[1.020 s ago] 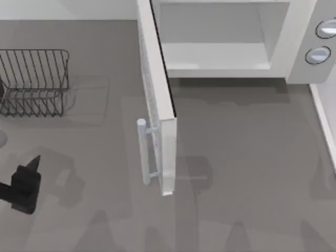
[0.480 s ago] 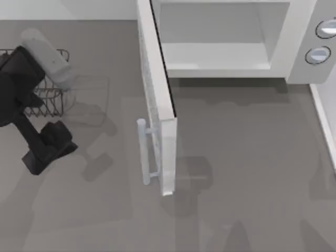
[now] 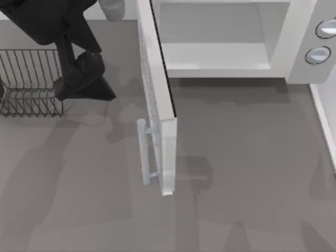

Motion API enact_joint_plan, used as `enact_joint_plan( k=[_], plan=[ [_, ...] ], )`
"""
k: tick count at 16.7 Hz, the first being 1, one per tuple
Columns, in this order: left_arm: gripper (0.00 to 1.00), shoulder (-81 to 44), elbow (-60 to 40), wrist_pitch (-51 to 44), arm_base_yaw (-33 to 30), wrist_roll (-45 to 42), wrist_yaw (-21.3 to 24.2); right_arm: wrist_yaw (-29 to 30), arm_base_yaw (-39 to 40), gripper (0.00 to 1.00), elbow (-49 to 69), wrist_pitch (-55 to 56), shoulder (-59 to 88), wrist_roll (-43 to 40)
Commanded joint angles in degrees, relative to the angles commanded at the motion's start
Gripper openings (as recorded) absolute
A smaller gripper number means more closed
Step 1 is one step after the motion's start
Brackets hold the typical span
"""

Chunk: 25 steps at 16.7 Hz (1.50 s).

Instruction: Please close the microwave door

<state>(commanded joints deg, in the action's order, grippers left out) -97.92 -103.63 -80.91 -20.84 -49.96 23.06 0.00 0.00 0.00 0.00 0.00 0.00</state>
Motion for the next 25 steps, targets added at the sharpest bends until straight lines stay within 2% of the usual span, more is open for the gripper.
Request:
enact_joint_plan(
  k=[5, 12, 22, 25],
  plan=[
    [1.00, -6.0, -12.4, -4.5, -1.5, -4.7, 2.4, 0.0, 0.0, 1.00, 0.0, 0.0, 0.0, 0.0],
    [1.00, -6.1, -12.9, -4.5, -1.4, -4.9, 2.5, 0.0, 0.0, 1.00, 0.0, 0.0, 0.0, 0.0],
    [1.00, -5.7, 3.2, 13.3, -6.6, 0.2, 1.1, 0.0, 0.0, 1.00, 0.0, 0.0, 0.0, 0.0],
    [1.00, -5.7, 4.3, 14.4, -6.9, 0.6, 0.9, 0.0, 0.0, 1.00, 0.0, 0.0, 0.0, 0.0]
  ],
)
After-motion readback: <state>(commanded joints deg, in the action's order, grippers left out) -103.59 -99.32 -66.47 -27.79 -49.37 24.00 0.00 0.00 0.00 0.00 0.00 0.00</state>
